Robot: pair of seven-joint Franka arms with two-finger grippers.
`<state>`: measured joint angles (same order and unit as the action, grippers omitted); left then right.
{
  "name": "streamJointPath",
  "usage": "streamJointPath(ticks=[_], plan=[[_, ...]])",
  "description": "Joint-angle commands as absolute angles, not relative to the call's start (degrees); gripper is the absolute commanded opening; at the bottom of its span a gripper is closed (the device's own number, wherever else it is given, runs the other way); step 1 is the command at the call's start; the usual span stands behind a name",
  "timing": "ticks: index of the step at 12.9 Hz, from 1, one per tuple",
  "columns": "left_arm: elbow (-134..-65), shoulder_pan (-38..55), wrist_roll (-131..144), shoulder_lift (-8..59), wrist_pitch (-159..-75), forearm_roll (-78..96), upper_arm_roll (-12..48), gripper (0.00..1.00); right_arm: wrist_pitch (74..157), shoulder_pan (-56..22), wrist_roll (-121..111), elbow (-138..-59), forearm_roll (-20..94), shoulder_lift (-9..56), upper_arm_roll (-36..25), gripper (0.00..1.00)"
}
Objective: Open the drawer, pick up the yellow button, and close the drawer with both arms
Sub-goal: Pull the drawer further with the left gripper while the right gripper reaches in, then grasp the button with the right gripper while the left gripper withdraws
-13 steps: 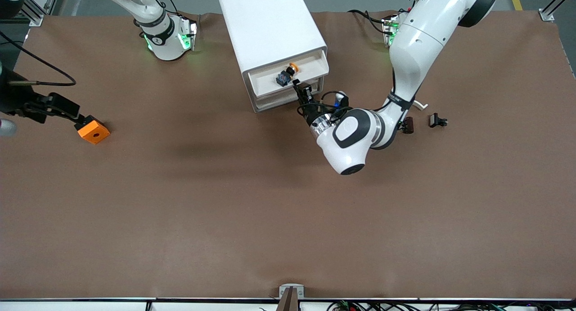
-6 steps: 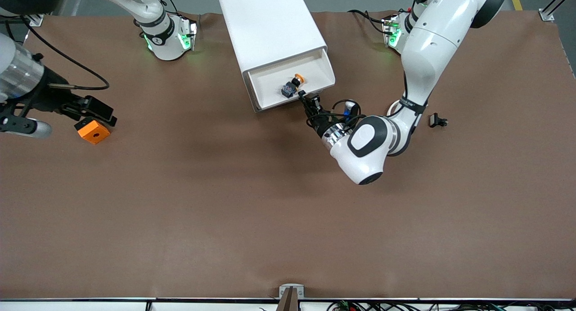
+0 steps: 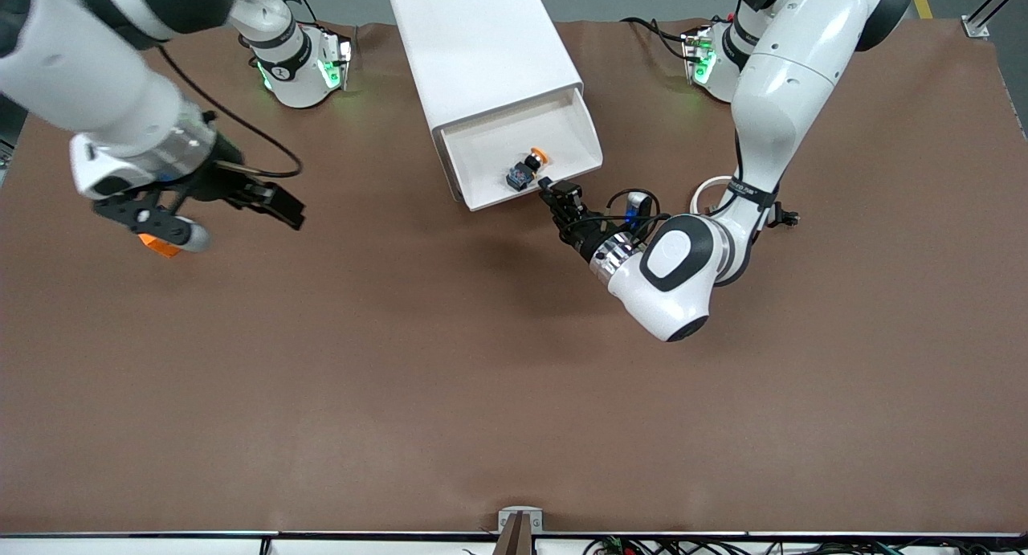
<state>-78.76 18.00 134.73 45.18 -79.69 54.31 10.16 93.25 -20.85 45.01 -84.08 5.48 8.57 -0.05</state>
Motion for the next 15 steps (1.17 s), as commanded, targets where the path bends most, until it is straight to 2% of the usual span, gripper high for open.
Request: streamJointPath(ticks=[1, 6, 10, 15], plan=[[-74.54, 16.89, 133.51, 45.44, -79.89, 54.76, 10.28, 1.0, 96.67, -26.87, 55.6, -85.86, 5.89, 9.31, -0.62, 1.0], [-69.87, 10.83, 130.71, 43.42, -79.37, 53.88, 10.55, 1.0, 107.39, -39.43, 73.0, -92.02, 5.28, 11.41, -0.62, 1.0], [-69.61, 5.02, 120.71, 41.93, -79.45, 51.26, 10.46, 1.0, 109.51, -46.65, 84.52, -91.23, 4.84, 14.75, -0.7, 1.0], [-69.09, 4.4, 107.7, 40.43, -79.89, 37.64, 10.46, 1.0, 109.42, -51.68, 93.95, -88.43, -0.43, 20.55, -0.7, 1.0]])
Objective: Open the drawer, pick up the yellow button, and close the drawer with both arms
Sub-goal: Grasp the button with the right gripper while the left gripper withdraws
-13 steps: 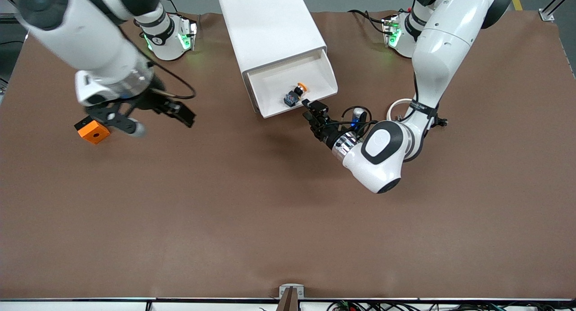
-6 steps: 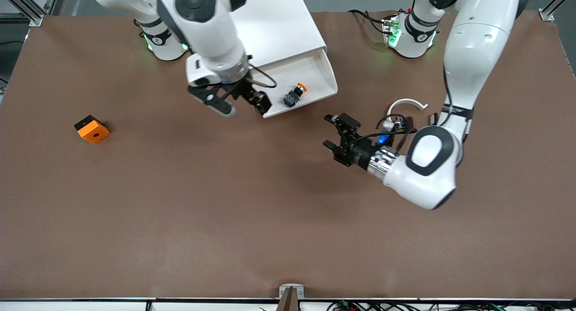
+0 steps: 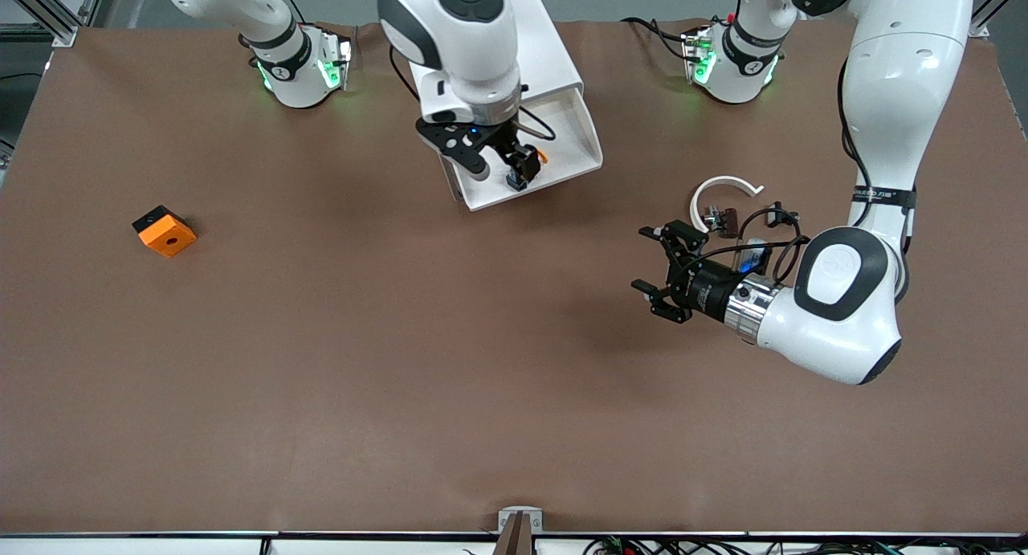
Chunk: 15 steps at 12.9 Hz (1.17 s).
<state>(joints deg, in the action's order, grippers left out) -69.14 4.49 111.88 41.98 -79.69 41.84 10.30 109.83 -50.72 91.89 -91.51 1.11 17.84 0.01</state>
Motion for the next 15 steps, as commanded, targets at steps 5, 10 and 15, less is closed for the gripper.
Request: streamJointPath(ticks=[5, 10, 15], plan=[[-68.29, 2.81, 95.54, 40.17, -80.24, 32.7, 10.02, 1.0, 109.51, -52.73, 94.04, -86.13, -2.9, 24.34, -0.7, 1.0], [-68.29, 2.81, 92.12, 38.41, -83.06, 26.9, 10.02, 1.0, 109.51, -53.35, 93.96, -85.96, -3.16, 25.14, -0.7, 1.0], [-68.38, 2.9, 80.88, 37.18, -84.99, 20.13, 10.02, 1.0, 109.51, -53.44, 93.08, -85.96, -2.81, 25.14, -0.7, 0.86]])
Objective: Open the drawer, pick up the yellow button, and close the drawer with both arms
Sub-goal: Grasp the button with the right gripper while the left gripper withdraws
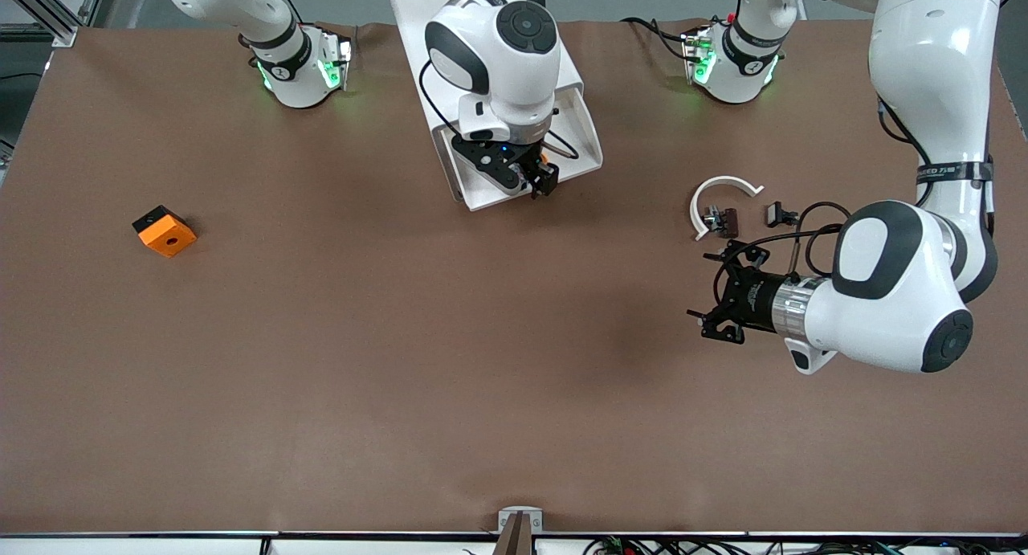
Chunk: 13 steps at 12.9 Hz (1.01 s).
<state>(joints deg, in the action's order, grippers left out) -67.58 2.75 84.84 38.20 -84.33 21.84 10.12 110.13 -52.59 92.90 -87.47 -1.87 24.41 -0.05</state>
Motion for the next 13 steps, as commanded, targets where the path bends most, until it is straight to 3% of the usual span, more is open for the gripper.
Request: streamJointPath(ticks=[1, 3, 5, 6, 7, 8, 13], plan=[[-68.38, 2.81, 79.82, 36.92, -84.99, 20.13, 9.93, 1.0, 109.51, -53.44, 92.99, -85.96, -2.73, 25.22, -0.7, 0.75], [-68.38, 2.9, 78.84, 36.56, -84.99, 19.17, 9.84, 1.0, 109.51, -53.79, 93.08, -85.96, -2.72, 25.22, -0.7, 0.56], [-68.47, 3.08, 78.75, 36.39, -84.99, 18.37, 9.93, 1.0, 109.51, -54.31, 93.16, -86.04, -2.64, 25.22, -0.7, 0.53], [-68.47, 3.16, 78.66, 36.47, -84.99, 18.2, 9.93, 1.0, 109.6, -54.49, 93.16, -85.96, -2.64, 25.22, -0.62, 0.47], [-68.47, 3.25, 78.58, 36.47, -84.99, 18.19, 9.93, 1.0, 109.6, -54.58, 92.99, -86.04, -2.72, 25.22, -0.62, 0.19], [-68.47, 3.34, 78.57, 36.39, -84.99, 18.19, 9.93, 1.0, 109.51, -54.58, 93.08, -85.96, -2.55, 25.22, -0.62, 0.0], [-68.55, 3.51, 78.4, 36.39, -84.99, 18.19, 9.93, 1.0, 108.9, -53.35, 92.2, -83.24, -2.02, 24.79, -0.7, 0.0]])
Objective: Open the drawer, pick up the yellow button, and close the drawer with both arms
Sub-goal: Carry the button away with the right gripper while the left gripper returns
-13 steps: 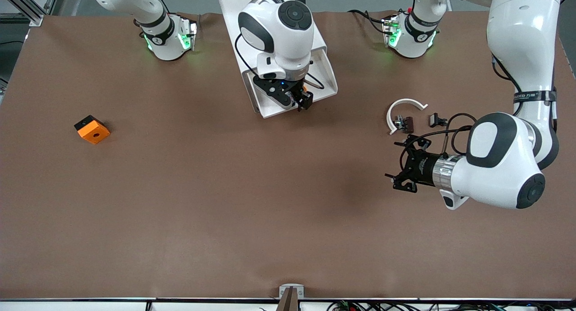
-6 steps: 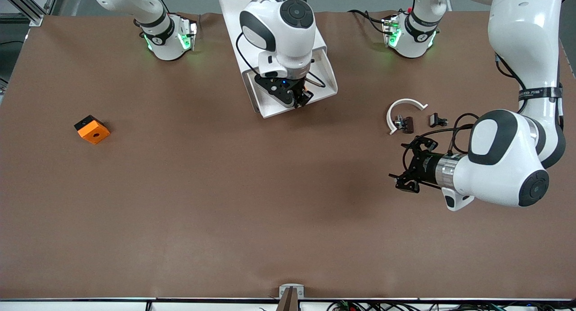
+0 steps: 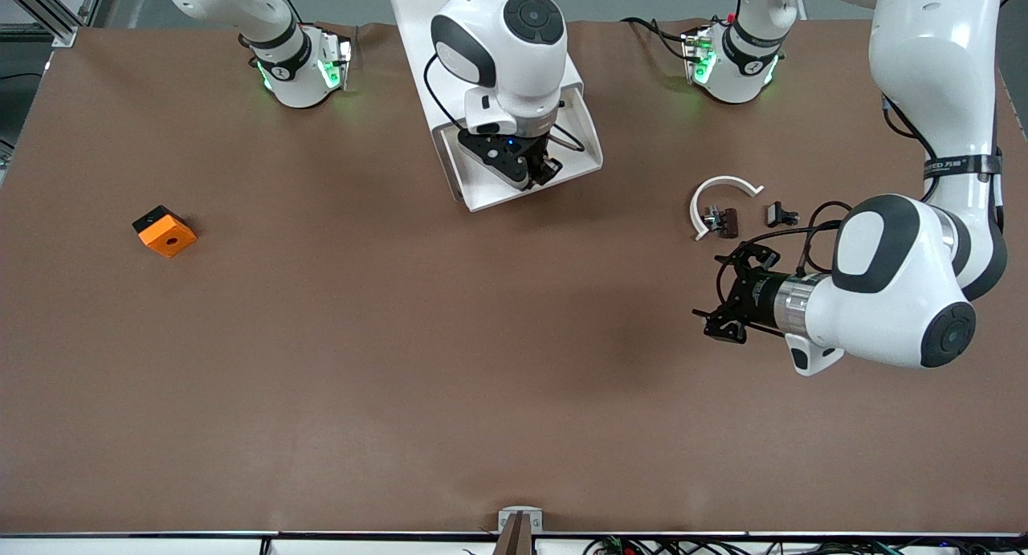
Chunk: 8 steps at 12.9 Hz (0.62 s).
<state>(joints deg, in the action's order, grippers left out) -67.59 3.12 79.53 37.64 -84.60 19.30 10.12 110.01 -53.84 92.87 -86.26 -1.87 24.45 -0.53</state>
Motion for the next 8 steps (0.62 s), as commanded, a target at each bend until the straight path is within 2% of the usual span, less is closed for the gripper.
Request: streamJointPath(ticks=[1, 3, 5, 8], plan=[[-68.55, 3.6, 78.4, 36.39, -84.99, 18.11, 9.93, 1.0, 108.81, -52.74, 91.5, -82.71, -1.93, 24.61, -0.7, 0.0], [-68.55, 3.6, 78.4, 36.39, -84.99, 17.67, 10.02, 1.0, 107.59, -50.55, 89.49, -81.04, -1.15, 24.26, -0.62, 0.0], [-68.55, 3.6, 78.4, 36.39, -84.99, 17.67, 10.11, 1.0, 102.68, -47.39, 81.87, -79.2, -0.09, 22.86, -0.7, 0.0], [-68.55, 3.78, 78.31, 36.47, -85.17, 17.67, 10.19, 1.0, 98.19, -39.93, 67.11, -79.72, 0.18, 19.87, -0.88, 0.0]])
